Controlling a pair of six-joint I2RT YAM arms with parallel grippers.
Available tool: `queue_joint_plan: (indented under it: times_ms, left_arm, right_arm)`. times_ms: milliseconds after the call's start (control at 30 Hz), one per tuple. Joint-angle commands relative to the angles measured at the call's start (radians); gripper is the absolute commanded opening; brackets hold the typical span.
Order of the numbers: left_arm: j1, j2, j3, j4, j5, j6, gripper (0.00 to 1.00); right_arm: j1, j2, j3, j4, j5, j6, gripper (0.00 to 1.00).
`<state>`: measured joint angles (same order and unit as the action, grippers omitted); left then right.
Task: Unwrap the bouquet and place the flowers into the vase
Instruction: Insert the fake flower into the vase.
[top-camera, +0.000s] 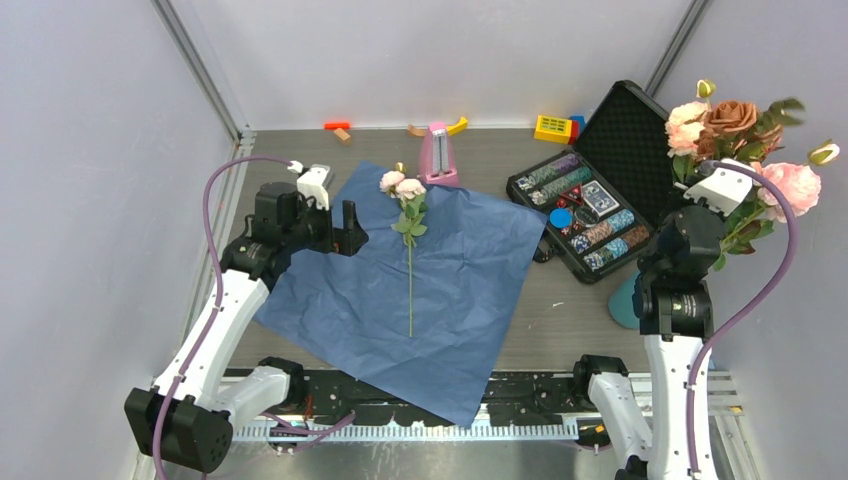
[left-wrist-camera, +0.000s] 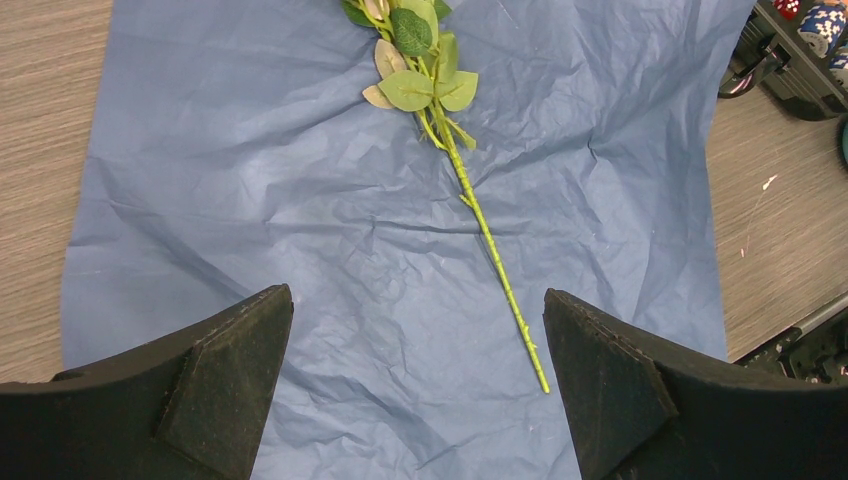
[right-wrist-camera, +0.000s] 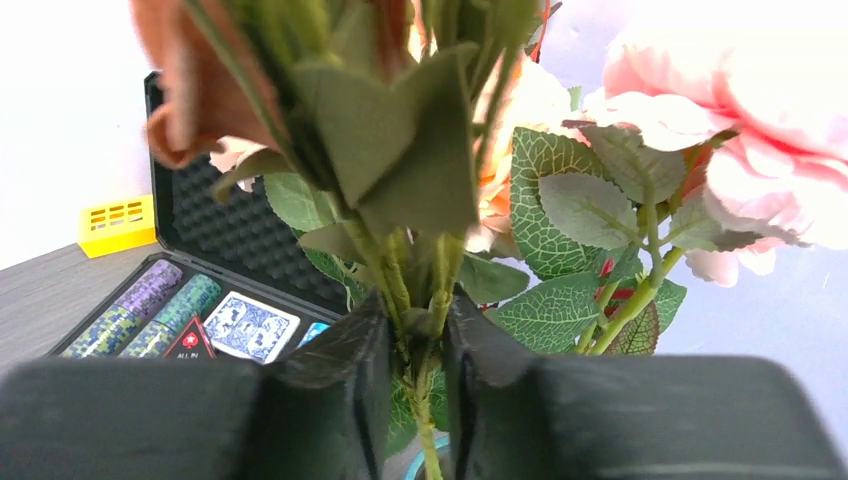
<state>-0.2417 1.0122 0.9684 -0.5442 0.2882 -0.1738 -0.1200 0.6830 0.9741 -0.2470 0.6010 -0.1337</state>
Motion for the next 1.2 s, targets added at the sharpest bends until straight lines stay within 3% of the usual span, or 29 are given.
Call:
queue_joint_plan:
  times_ms: [0, 67, 200, 367, 700, 1167]
  left_arm:
    - [0.003, -0.006, 0.004, 0.009, 0.018, 0.017, 1.00]
    - [0.003, -0.005, 0.004, 0.010, 0.021, 0.016, 1.00]
    - [0.002, -0.005, 0.003, 0.012, 0.024, 0.014, 1.00]
    - [0.002, -0.007, 0.003, 0.012, 0.028, 0.013, 1.00]
    - [-0.005, -0.011, -0.001, 0.013, 0.030, 0.014, 1.00]
    - [-0.007, -0.016, -0.002, 0.013, 0.029, 0.014, 1.00]
  right_arm:
    - [-0.004, 0.011, 0.042, 0.016, 0.047, 0.017, 0.24]
    - [-0.004, 0.015, 0.040, 0.010, 0.092, 0.039, 0.16]
    - [-0.004, 0.022, 0.031, -0.018, 0.184, 0.082, 0.11]
    - [-0.004, 0.020, -0.016, 0.008, 0.268, 0.091, 0.11]
    - [-0.004, 0.061, -0.015, -0.084, 0.252, 0.204, 0.11]
    - [-0.004, 0.023, -0.035, -0.115, 0.204, 0.230, 0.28]
